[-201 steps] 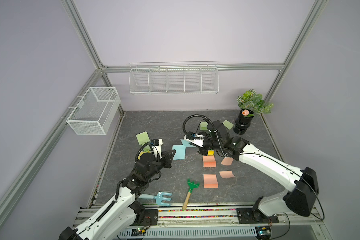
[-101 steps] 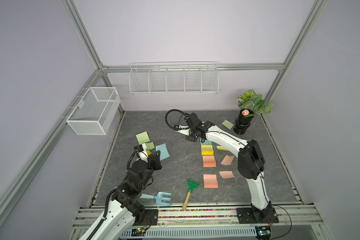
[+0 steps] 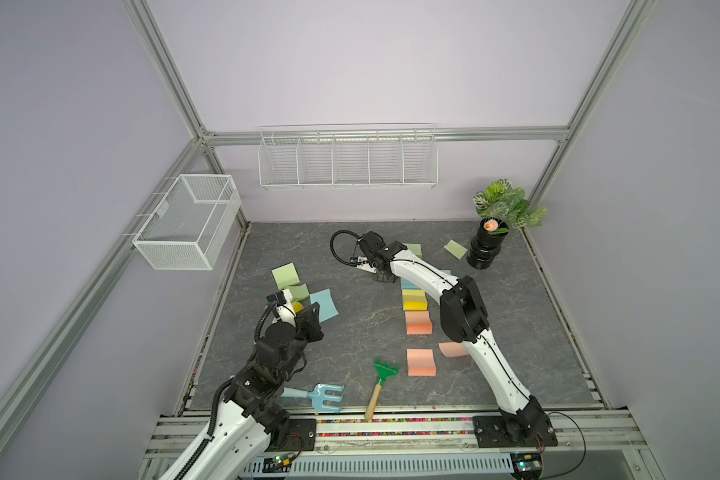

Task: Tear off pages from different memo pads
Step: Place the paper at the center of the board.

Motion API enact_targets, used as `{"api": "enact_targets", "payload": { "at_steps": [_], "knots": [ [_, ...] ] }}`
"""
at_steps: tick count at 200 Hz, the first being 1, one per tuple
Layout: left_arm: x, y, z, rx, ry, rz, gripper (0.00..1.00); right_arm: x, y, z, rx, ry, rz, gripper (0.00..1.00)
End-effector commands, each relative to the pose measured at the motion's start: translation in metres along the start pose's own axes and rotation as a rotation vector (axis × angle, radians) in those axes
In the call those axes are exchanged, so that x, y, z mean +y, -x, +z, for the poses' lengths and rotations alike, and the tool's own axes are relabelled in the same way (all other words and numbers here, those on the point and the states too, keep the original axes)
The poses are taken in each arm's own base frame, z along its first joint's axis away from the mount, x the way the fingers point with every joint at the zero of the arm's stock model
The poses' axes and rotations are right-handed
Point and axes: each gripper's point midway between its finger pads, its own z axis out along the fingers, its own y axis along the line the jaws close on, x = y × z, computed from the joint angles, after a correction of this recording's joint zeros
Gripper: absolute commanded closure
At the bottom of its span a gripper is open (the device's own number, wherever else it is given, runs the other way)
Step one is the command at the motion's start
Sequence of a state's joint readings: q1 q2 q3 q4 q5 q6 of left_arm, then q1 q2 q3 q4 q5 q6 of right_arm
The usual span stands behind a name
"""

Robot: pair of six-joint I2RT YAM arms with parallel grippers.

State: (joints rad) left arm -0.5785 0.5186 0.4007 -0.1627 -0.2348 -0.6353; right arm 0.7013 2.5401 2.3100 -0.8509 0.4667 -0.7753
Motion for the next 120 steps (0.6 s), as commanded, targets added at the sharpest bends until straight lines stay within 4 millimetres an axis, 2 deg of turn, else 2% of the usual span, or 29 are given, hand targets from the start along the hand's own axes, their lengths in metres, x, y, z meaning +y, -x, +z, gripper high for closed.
{"api": "enact_targets", "payload": {
  "at_steps": [1, 15, 26, 44, 59, 91, 115, 120],
  "knots": [
    [-0.001, 0.0, 0.002, -0.009, -0.007, -0.012, 1.0, 0.023, 0.002, -0.005, -0.049, 0.15, 0.003, 0.79],
    [-0.001, -0.001, 0.004, 0.0, -0.007, -0.008, 1.0, 0.031, -0.002, -0.006, -0.034, 0.193, -0.007, 0.68],
    [-0.002, -0.002, 0.006, 0.006, -0.01, -0.003, 1.0, 0.032, -0.005, -0.009, -0.027, 0.214, 0.0, 0.64],
    [-0.004, -0.005, 0.009, 0.021, -0.015, 0.01, 1.0, 0.024, -0.001, -0.028, -0.074, 0.242, 0.075, 0.56],
    [-0.008, -0.006, 0.013, 0.031, -0.027, 0.028, 1.0, 0.008, -0.001, -0.055, -0.127, 0.259, 0.168, 0.53],
    [-0.022, -0.012, 0.029, 0.09, -0.063, 0.064, 1.0, -0.028, -0.006, -0.127, -0.279, 0.259, 0.399, 0.5],
    [-0.035, -0.017, 0.049, 0.152, -0.079, 0.071, 1.0, -0.054, -0.023, -0.178, -0.424, 0.155, 0.605, 0.48],
    [-0.037, -0.017, 0.054, 0.164, -0.074, 0.075, 1.0, -0.058, -0.029, -0.19, -0.457, 0.129, 0.649, 0.44]
  ]
}}
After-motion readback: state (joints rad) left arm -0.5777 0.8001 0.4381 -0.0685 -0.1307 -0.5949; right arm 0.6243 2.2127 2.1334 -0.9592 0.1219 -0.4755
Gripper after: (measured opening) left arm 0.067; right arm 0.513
